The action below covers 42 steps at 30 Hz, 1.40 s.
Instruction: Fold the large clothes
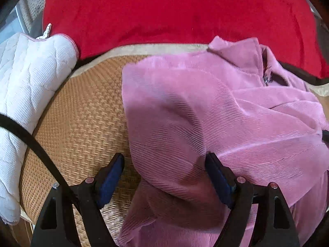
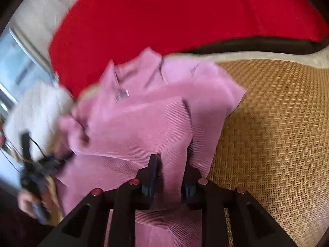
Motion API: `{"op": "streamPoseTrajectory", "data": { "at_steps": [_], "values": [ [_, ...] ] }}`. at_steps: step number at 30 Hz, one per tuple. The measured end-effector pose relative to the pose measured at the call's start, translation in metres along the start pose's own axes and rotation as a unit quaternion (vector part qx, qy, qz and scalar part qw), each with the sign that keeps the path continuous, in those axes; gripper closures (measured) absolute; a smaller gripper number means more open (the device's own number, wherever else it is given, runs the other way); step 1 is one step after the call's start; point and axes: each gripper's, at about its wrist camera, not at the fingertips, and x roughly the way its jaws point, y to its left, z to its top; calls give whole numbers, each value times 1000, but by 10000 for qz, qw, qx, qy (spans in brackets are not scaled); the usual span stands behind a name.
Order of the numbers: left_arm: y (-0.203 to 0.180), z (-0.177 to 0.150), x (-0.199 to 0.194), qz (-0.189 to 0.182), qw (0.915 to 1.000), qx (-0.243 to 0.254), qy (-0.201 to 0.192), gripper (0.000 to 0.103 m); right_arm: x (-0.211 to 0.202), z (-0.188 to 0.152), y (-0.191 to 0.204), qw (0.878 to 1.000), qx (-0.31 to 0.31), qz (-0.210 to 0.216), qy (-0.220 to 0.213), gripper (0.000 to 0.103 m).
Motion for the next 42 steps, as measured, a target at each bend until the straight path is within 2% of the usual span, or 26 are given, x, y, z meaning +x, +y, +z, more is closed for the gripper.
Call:
{"op": "streamPoseTrajectory", "data": {
  "at_steps": [2, 5, 7, 10, 12, 14, 16, 17, 19, 21, 23, 24, 25, 26, 27, 28, 30, 32, 34, 35, 38, 41, 42],
  "values": [
    [6, 0, -10, -2, 9998, -79, -188, 21, -14, 6, -3, 10000, -38, 18, -44, 78],
    [14, 5, -24, -49, 9983, -301, -503, 21, -43, 12, -14, 9966, 183, -6, -807, 75],
    [18, 11, -28, -114, 9958, -499, -755, 21, -46, 16, -15, 9940, 320, 238, -1019, 75],
    [18, 21, -22, -91, 9940, -675, -855, 21, -35, 19, 4, 9949, 63, 319, -958, 75],
    [15, 28, -8, -7, 9949, -732, -695, 21, -23, 21, 18, 9961, -103, 286, -830, 75],
    [11, 32, 12, 207, 9963, -697, -454, 21, -4, 23, 26, 9975, -176, 121, -669, 75],
    [12, 30, 34, 373, 9967, -722, -27, 20, 17, 24, 21, 9988, -225, -206, -394, 75],
    [12, 28, 33, 349, 9965, -752, -99, 20, 29, 24, 17, 9994, -190, -234, -176, 76],
    [12, 28, 25, 294, 9969, -721, -92, 20, 30, 25, 13, 9994, -85, -108, -320, 76],
    [14, 26, 14, 189, 9969, -714, -258, 20, 23, 26, 15, 9998, -13, 13, -222, 75],
    [18, 22, 1, 131, 9965, -707, -429, 20, 5, 22, 21, 9980, -137, 422, -453, 75],
    [19, 19, -9, 55, 9961, -697, -544, 20, -2, 18, 24, 9970, -243, 481, -555, 75],
    [18, 16, -14, 7, 9958, -678, -608, 20, -8, 14, 27, 9963, -359, 497, -602, 72],
    [17, 12, -20, -32, 9959, -623, -660, 20, -11, 9, 33, 9955, -536, 511, -589, 64],
    [12, 8, -23, -41, 9965, -502, -667, 20, -11, 6, 37, 9954, -625, 486, -544, 31],
    [8, 6, -22, -21, 9973, -368, -635, 20, -7, 0, 40, 9953, -714, 395, -516, 13],
    [-3, 0, -12, 128, 9987, -20, -488, 20, 2, -13, 46, 9945, -944, 13, -446, 16],
    [-14, -7, 5, 395, 9982, 395, -196, 19, 16, -20, 50, 9922, -1176, -342, -210, 28],
    [-17, -9, 1, 431, 9975, 469, -321, 20, 12, -24, 53, 9887, -1339, -554, -387, 44],
    [-15, -9, -3, 392, 9977, 460, -318, 20, 7, -24, 52, 9895, -1293, -506, -403, 47],
    [-4, -14, -18, 200, 9980, 273, -543, 20, -8, -26, 46, 9911, -1169, -324, -545, 48],
    [3, -25, -22, 91, 9987, 228, -454, 20, 8, -34, 46, 9886, -1394, -563, -123, 47],
    [3, -29, -25, 87, 9987, 205, -465, 20, 5, -38, 47, 9861, -1529, -604, -244, 47]
  ]
}}
